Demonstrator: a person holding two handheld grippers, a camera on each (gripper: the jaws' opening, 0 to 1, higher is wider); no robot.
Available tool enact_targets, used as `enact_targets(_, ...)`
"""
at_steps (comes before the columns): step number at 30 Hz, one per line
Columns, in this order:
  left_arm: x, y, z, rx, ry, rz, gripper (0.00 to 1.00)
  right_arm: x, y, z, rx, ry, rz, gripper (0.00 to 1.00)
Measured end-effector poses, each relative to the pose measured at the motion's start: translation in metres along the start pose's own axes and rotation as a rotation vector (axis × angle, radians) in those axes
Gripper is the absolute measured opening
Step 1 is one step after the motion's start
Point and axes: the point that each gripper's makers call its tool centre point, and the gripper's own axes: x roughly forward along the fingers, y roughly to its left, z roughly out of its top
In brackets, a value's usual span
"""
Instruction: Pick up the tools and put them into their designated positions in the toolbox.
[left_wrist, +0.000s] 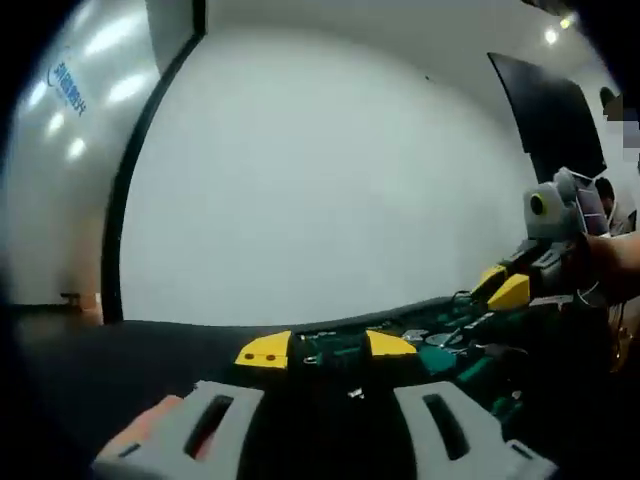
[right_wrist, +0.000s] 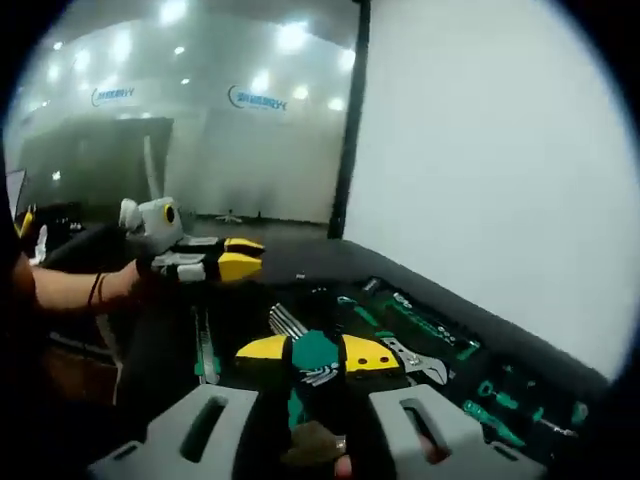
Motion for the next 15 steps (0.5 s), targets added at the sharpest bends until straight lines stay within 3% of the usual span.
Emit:
enact_targets(4, 0.001, 0.006, 0.0, -0.025, -0.003, 0.013, 0.21, 0.017, 0.006, -0.004, -0.02, 0.029, 0.028, 0.17)
enact_targets(8, 0.001, 0.007, -0.001, -0.03, 0.005, 0.022, 0.21, 0.035, 0.013, -0.019, -0.009, 0.1, 0.08, 0.17)
enact_targets(11, 0.001, 0.008, -0.002, -0.027, 0.006, 0.022, 0.21, 0.043, 0.003, -0.035, -0.005, 0.15, 0.061, 0.13)
enact_targets(13, 0.002, 0.008, -0.002, -0.024, 0.008, 0.022, 0.21, 0.045, -0.001, -0.043, 0.043, 0.174, 0.06, 0.11)
enact_targets(14, 0.002, 0.008, -0.002, -0.022, 0.008, 0.021, 0.21, 0.049, -0.004, -0.041, 0.046, 0.138, 0.058, 0.11)
enact_targets(15, 0.002, 0.008, -0.002, -0.022, 0.008, 0.02, 0.21, 0.049, -0.003, -0.044, 0.054, 0.149, 0.06, 0.11)
